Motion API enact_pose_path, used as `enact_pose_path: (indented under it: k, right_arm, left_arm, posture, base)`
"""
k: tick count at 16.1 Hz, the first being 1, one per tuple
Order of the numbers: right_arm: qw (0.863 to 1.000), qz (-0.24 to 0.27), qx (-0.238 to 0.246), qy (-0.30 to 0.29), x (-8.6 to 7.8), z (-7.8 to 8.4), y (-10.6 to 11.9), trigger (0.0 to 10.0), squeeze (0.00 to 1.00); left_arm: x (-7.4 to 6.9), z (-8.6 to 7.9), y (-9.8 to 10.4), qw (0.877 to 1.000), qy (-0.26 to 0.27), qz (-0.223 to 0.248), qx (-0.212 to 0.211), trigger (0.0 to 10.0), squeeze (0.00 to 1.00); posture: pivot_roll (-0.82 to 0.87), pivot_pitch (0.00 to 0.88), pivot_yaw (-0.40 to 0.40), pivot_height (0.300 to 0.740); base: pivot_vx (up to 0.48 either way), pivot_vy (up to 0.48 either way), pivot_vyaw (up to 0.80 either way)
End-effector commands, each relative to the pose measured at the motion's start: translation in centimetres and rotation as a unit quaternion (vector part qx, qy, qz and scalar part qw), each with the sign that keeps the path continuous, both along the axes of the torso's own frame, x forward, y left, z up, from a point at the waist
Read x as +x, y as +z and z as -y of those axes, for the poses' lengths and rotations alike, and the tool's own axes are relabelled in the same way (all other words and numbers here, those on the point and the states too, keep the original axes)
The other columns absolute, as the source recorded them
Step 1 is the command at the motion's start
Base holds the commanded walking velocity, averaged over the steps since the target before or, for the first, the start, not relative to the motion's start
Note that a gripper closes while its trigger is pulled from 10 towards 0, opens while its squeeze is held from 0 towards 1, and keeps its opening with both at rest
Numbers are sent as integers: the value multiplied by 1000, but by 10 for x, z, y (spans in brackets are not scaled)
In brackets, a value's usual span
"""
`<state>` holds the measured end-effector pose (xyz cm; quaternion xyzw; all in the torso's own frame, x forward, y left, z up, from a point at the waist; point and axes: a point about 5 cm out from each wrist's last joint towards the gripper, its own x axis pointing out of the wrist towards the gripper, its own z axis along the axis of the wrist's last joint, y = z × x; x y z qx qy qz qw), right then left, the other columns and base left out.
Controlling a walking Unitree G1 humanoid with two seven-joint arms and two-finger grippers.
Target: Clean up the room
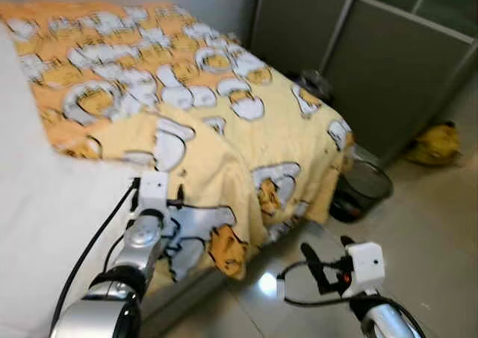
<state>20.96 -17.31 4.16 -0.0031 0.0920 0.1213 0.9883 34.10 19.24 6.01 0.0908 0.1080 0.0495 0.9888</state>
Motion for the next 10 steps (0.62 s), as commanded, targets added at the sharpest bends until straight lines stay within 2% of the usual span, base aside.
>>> enact_pose_path:
  k: [1, 3, 4, 6, 8, 9, 10]
  right_arm:
    - [1000, 4, -11, 2, 0, 6, 6, 10000, 0]
    - [999, -8, -30, 14, -10, 17, 9, 10000, 0]
    - [999, -13, -33, 11, -12, 21, 11, 10000, 0]
    - [999, -17, -29, 4, -13, 20, 12, 10000, 0]
    - [999, -26, -24, 4, -17, 17, 8, 10000, 0]
    - [999, -33, -21, 7, -20, 14, 5, 10000, 0]
    - [999, -45, -15, 9, -25, 9, 0, 10000, 0]
  left_arm:
    - [-5, 0, -7, 1000, 9, -11, 11, 10000, 0]
    - [-10, -10, -9, 998, 55, 1, 18, 10000, 0]
    - [-13, -10, -13, 998, 59, -5, 22, 10000, 0]
    - [-20, -21, -18, 995, 90, -11, 47, 10000, 0]
    - [-25, -34, -20, 991, 121, -14, 53, 10000, 0]
    - [-27, -37, -22, 991, 122, -17, 48, 10000, 0]
    - [-34, -31, -31, 995, 88, -29, 34, 10000, 0]
  posture:
    - [-140, 165, -164, 731]
    - [-161, 185, -198, 731]
    - [-161, 192, -200, 731]
    - [-155, 211, -200, 731]
    - [-130, 227, -191, 731]
    - [-115, 232, -180, 731]
    - [-103, 234, -168, 731]
  base:
    - [0, 0, 0]
    - [0, 0, 0]
    - [0, 0, 0]
    - [0, 0, 0]
    - [0, 0, 0]
    - [0, 0, 0]
    - [0, 0, 0]
